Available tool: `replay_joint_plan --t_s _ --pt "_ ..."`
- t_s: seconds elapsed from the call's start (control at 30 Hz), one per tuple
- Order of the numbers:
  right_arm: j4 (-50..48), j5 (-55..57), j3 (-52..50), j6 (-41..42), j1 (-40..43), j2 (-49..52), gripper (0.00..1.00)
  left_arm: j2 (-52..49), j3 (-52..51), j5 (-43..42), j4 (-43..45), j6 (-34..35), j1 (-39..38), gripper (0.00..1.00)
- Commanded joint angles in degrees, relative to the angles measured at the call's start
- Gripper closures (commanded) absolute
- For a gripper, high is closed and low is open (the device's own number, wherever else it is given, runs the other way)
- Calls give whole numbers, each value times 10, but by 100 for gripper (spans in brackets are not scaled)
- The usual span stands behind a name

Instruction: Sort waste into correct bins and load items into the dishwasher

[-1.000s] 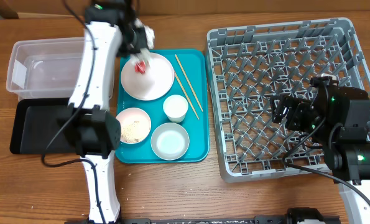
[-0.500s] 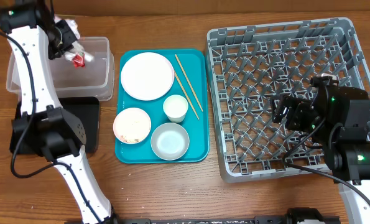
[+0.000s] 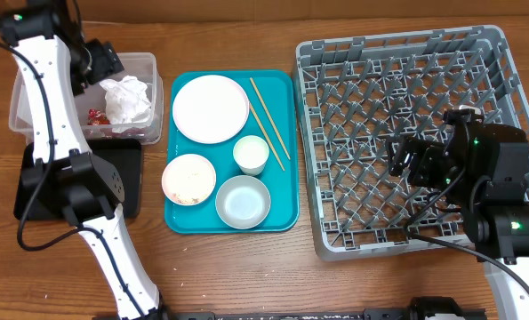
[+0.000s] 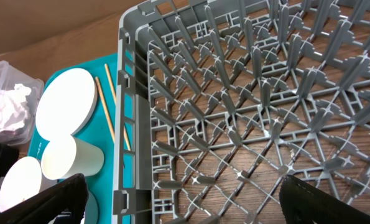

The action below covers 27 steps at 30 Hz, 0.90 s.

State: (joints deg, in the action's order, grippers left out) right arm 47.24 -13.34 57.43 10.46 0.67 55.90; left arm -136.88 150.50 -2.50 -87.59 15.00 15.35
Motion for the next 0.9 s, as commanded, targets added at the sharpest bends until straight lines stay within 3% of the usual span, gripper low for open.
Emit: replay_joint_plan --t_s 0.0,0.13,0.57,0.87 --pt "-2 -5 17 -2 -3 -2 0 16 100 -29 -66 -38 -7 16" --pt "-2 -5 17 -2 -3 -2 0 33 135 -113 -92 -87 -39 19" --pt "0 -5 17 -2 -3 -2 0 62 130 -105 -92 -103 -201 18" --pt "0 -5 17 -2 -3 -2 0 62 130 -76 -92 -101 -225 18"
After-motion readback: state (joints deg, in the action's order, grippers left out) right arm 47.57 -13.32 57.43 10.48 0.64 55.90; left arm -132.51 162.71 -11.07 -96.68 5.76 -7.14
